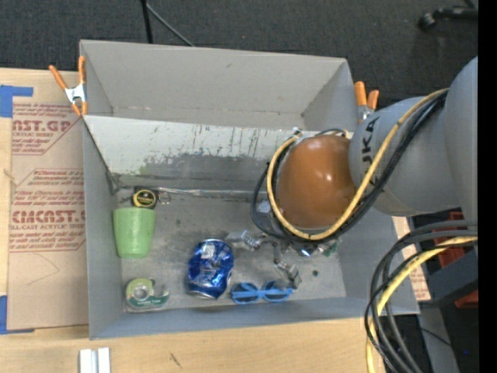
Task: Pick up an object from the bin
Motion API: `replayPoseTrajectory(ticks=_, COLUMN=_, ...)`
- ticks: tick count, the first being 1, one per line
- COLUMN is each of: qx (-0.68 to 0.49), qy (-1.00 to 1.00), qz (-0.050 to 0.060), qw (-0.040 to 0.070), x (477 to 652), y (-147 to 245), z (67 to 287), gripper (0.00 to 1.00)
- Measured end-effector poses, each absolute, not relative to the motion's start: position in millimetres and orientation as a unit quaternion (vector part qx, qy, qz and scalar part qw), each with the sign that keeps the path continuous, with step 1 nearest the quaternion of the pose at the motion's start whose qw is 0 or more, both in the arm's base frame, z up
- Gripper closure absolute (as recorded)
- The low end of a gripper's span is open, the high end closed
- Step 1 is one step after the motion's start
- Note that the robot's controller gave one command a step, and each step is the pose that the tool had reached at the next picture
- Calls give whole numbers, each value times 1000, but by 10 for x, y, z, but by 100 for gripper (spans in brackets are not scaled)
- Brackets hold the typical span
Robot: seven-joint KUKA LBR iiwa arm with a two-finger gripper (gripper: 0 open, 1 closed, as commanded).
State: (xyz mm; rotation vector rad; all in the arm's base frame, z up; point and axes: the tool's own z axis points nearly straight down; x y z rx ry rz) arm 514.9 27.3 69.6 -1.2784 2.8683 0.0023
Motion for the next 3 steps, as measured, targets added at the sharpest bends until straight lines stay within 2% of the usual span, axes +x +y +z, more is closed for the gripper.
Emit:
replayPoseTrajectory(ticks=1, qx=-440, qy=898, qz=0, qw=2, x=4942, y=350, z=705, gripper=0)
replayPoseTrajectory(ticks=2, qx=-467, qy=884, qz=0, qw=3, x=5643, y=271, z=703, gripper=0)
replayPoseTrajectory(ticks=3, qx=-467, qy=884, qz=0, qw=0, x=5624, y=266, z=718, gripper=100)
